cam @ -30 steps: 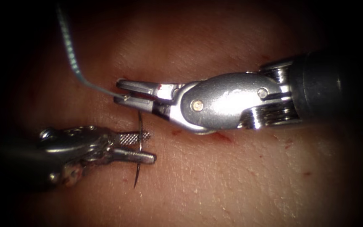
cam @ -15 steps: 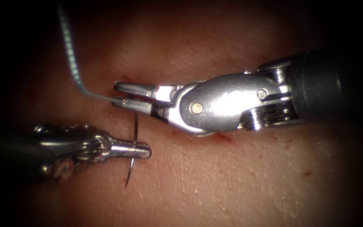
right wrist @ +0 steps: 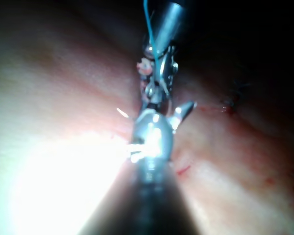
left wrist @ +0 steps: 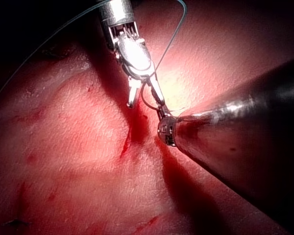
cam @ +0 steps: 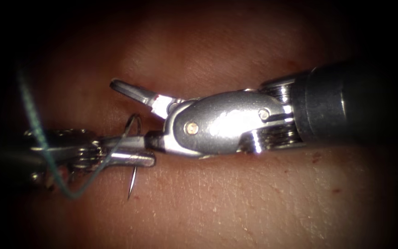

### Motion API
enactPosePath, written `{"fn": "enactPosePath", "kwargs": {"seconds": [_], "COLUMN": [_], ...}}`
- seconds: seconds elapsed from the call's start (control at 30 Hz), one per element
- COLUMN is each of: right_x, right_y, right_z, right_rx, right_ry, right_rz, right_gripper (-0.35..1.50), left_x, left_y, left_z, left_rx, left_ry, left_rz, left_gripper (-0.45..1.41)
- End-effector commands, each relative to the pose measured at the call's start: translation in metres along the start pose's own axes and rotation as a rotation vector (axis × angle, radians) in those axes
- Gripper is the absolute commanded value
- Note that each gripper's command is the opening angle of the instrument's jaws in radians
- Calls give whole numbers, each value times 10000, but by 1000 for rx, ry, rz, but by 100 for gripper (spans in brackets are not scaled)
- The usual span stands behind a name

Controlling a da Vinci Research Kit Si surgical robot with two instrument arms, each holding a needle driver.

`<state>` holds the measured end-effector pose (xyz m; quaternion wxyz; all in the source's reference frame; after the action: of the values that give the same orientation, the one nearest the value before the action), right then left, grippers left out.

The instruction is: Wound Closure

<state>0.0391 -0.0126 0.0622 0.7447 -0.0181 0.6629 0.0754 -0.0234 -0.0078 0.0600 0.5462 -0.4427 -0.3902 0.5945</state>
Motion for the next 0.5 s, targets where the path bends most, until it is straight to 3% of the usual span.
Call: {"fn": "enactPosePath", "kwargs": {"seconds": [0.03, 0.4, 0.5], "right_x": [-4, -9, -8], "right_y": [-5, 6, 4], "right_z": [5, -12, -12], "right_rx": [-4, -47, -45], "right_ry": [-4, -40, -39], "right_rz": [2, 1, 0], "right_gripper": [99, 62, 20], "left_x": [-6, -6, -6], "left_y": [-3, -3, -3], "left_z": [7, 7, 7], "left_rx": [-1, -1, -1], "left_ry": [-2, -1, -1], "left_rz": [-1, -2, -2], "left_gripper": [-45, -45, -45]}}
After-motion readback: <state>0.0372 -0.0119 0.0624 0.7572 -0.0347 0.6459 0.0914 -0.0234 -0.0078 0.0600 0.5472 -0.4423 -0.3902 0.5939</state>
